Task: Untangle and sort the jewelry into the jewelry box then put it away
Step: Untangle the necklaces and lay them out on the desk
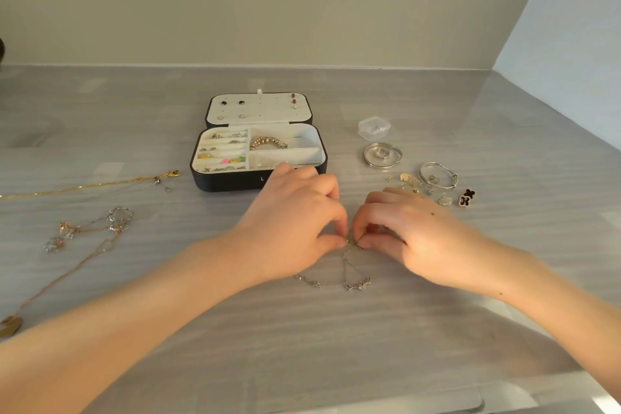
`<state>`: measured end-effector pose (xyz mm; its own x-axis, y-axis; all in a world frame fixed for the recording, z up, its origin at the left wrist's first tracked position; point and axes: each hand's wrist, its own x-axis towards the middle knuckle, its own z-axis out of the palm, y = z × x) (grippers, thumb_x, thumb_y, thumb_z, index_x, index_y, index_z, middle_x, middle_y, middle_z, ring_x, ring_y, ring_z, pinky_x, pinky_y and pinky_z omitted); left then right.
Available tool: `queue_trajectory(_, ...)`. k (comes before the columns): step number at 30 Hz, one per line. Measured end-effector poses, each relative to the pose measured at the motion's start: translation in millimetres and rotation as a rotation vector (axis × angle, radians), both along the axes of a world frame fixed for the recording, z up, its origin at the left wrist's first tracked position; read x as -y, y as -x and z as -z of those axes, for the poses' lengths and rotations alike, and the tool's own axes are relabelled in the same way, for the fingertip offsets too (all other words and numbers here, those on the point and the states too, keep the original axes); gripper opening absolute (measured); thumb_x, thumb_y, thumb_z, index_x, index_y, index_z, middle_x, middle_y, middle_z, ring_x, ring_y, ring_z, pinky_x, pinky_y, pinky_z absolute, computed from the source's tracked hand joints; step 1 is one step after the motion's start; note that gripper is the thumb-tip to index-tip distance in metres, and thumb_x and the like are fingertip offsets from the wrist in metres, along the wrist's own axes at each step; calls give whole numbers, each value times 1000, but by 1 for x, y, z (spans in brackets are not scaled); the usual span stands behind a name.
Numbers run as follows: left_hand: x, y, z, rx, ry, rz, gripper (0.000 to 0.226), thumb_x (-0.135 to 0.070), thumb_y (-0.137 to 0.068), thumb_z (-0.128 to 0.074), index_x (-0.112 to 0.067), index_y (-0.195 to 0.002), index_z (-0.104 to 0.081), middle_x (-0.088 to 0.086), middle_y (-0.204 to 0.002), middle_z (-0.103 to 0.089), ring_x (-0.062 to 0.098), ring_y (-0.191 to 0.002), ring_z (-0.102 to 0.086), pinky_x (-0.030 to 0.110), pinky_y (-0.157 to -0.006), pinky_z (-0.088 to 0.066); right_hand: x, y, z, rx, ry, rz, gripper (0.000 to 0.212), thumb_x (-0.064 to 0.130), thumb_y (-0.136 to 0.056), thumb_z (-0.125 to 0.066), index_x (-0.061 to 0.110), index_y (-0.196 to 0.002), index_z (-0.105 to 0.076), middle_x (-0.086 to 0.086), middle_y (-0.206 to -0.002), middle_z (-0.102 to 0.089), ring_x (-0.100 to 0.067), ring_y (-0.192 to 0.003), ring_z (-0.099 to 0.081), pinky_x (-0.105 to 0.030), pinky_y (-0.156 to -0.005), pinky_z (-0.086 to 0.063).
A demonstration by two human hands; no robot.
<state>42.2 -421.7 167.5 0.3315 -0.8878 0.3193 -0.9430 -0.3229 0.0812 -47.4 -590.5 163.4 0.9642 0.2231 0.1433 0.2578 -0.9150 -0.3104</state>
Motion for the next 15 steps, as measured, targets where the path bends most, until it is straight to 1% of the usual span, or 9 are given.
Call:
queue_trajectory(2, 3, 0, -1, 14, -18, 8, 9, -40, -74, -68, -32, -76, -70, -14, -78, -37, 10, -77, -36, 29, -70, -19, 1, -1, 2, 9, -10, -16, 14, 27, -83, -53, 19, -84, -65, 3, -79, -57, -16, -74, -47, -24, -68, -31)
queue_trajectory(3, 5, 0, -1, 32, -11, 19, 9, -41, -72, -66, -32, -72, -69, -14, -75, -38, 11, -75, -40, 29, -68, -19, 2, -1, 4, 13, -18, -21, 14, 26, -83, -53, 19, -84, -65, 3, -80, -57, -16, -74, -47, -25, -69, -32)
queue_trajectory(6, 7, 1, 1, 84, -5, 43, 10, -40, -65, -62, -32, -63, -66, -12, -67, -47, 15, -67, -50, 30, -64, -23, 3, -1, 6, 8, -37, -28, 13, 26, -84, -52, 20, -83, -64, 5, -81, -56, -14, -75, -46, -25, -70, -33)
queue_trajectory(9, 9, 2, 5, 151, -25, 61, 12, -38, -70, -58, -30, -66, -65, -9, -67, -50, 16, -66, -49, 31, -64, -24, 5, -1, 5, -3, -67, -32, 16, 29, -84, -52, 20, -84, -64, 8, -80, -54, -13, -77, -46, -22, -71, -32)
queue_trajectory(11, 9, 0, 8, 130, -16, 54, 12, -37, -73, -58, -29, -68, -65, -8, -68, -50, 15, -67, -48, 31, -64, -24, 6, -1, 3, 1, -87, -29, 17, 31, -83, -52, 20, -85, -65, 13, -80, -49, -10, -77, -43, -20, -71, -32)
queue_trajectory(12, 9, -1, 10, 91, -1, 54, 12, -37, -73, -58, -29, -69, -65, -8, -69, -51, 14, -69, -47, 31, -65, -24, 7, 0, 2, 3, -89, -27, 18, 32, -82, -52, 20, -84, -65, 15, -79, -47, -9, -78, -43, -20, -71, -32)
queue_trajectory(15, 7, -1, 13, -35, 34, 43, 11, -35, -77, -57, -28, -73, -65, -9, -73, -51, 7, -73, -33, 30, -65, -22, 7, 0, 2, -11, -89, -22, 17, 33, -82, -51, 22, -83, -64, 19, -77, -44, -8, -78, -43, -17, -71, -30)
